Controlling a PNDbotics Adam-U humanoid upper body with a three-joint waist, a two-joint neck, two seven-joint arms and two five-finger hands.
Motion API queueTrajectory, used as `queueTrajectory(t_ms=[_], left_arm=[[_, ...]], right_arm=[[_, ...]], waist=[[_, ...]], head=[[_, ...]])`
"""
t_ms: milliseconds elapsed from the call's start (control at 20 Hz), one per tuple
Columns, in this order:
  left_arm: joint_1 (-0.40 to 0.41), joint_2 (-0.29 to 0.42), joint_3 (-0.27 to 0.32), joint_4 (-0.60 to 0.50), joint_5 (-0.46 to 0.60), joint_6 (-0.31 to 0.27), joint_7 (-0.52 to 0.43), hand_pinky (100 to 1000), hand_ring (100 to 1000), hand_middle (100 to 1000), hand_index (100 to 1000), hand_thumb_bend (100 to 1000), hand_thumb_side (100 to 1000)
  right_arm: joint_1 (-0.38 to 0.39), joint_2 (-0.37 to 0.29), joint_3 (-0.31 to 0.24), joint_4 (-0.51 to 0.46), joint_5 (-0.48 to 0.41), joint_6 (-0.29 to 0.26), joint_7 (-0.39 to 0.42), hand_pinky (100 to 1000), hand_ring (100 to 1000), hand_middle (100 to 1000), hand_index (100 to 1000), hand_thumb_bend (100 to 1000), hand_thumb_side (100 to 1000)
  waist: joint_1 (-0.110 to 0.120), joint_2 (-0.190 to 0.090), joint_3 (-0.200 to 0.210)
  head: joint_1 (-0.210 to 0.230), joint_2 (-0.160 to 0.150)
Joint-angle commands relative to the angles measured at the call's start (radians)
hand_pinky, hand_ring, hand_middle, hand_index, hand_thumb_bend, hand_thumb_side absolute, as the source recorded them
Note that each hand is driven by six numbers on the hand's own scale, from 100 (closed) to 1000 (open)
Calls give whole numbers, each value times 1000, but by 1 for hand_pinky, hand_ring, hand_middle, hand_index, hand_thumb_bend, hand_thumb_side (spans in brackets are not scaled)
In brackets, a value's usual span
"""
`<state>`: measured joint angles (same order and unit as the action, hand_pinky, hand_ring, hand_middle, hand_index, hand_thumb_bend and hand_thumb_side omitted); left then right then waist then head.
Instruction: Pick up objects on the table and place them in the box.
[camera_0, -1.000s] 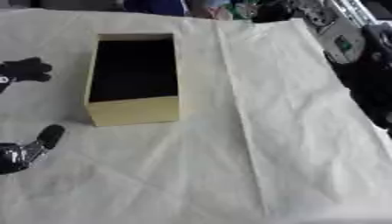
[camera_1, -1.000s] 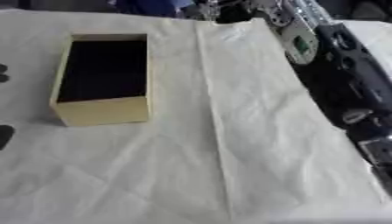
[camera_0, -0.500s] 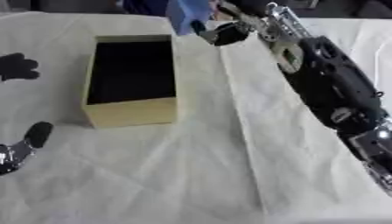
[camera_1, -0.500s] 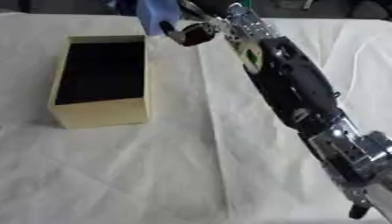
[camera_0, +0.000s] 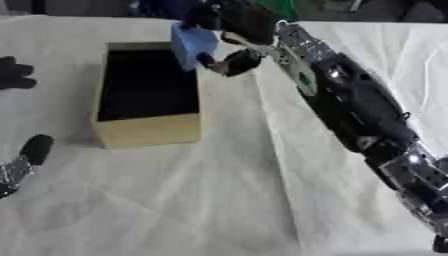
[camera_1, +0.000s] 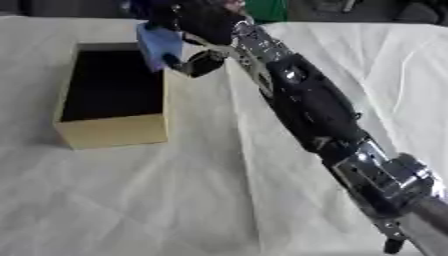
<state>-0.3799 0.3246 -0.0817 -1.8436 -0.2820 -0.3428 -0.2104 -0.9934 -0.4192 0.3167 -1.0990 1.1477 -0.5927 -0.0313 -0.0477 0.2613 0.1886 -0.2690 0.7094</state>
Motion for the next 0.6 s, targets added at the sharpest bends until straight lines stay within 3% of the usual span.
queueTrajectory(t_ms=[50, 150, 600], left_arm=[[-14, 10, 4, -10, 8, 2, 6, 876, 783, 799, 956, 377, 478], [-13, 10, 5, -9, 8, 3, 5, 877, 783, 800, 957, 376, 479], [-12, 12, 7, -9, 9, 6, 9, 876, 783, 800, 957, 376, 480]], right_arm=[[-11, -13, 11, -28, 4, -16, 61, 866, 878, 956, 991, 100, 366], [-10, -15, 14, -41, -7, -16, 95, 880, 901, 999, 1000, 100, 379], [-11, -41, 18, -136, -71, 15, 126, 885, 905, 1000, 1000, 100, 373]], waist=[[2, -19, 1], [1, -19, -1], [-2, -22, -2]], head=[[0, -11], [0, -9], [1, -12]])
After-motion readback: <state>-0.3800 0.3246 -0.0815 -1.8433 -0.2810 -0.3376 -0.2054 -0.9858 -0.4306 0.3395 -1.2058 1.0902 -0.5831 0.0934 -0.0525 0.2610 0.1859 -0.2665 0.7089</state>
